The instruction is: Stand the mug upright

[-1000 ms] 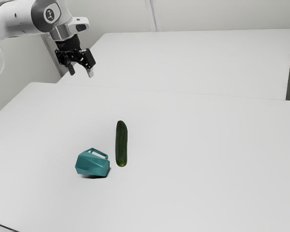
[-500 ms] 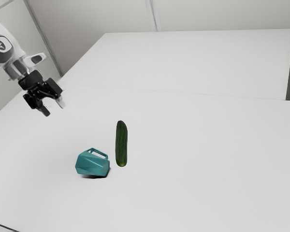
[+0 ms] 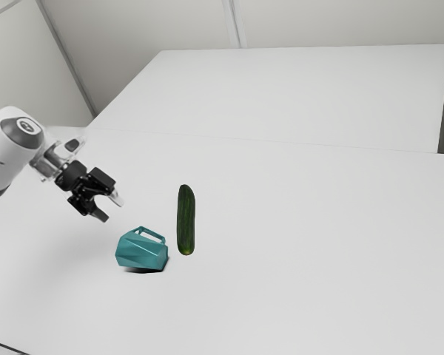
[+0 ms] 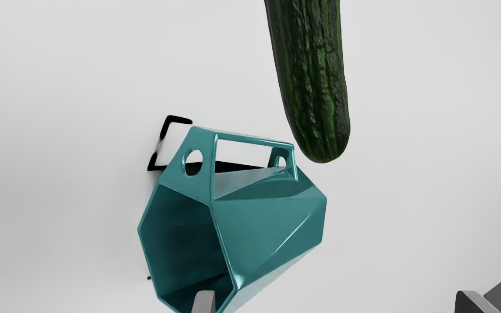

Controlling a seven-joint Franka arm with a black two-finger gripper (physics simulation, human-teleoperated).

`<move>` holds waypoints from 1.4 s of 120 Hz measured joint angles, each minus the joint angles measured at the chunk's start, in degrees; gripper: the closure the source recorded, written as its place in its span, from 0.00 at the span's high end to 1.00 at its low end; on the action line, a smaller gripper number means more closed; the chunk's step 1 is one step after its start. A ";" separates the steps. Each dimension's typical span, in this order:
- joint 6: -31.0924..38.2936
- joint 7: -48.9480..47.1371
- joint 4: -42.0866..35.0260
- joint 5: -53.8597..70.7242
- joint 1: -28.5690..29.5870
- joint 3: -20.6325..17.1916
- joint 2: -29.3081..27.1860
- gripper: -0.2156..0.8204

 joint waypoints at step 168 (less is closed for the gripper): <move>1.40 16.51 -7.76 -11.35 3.50 -4.19 2.21 0.08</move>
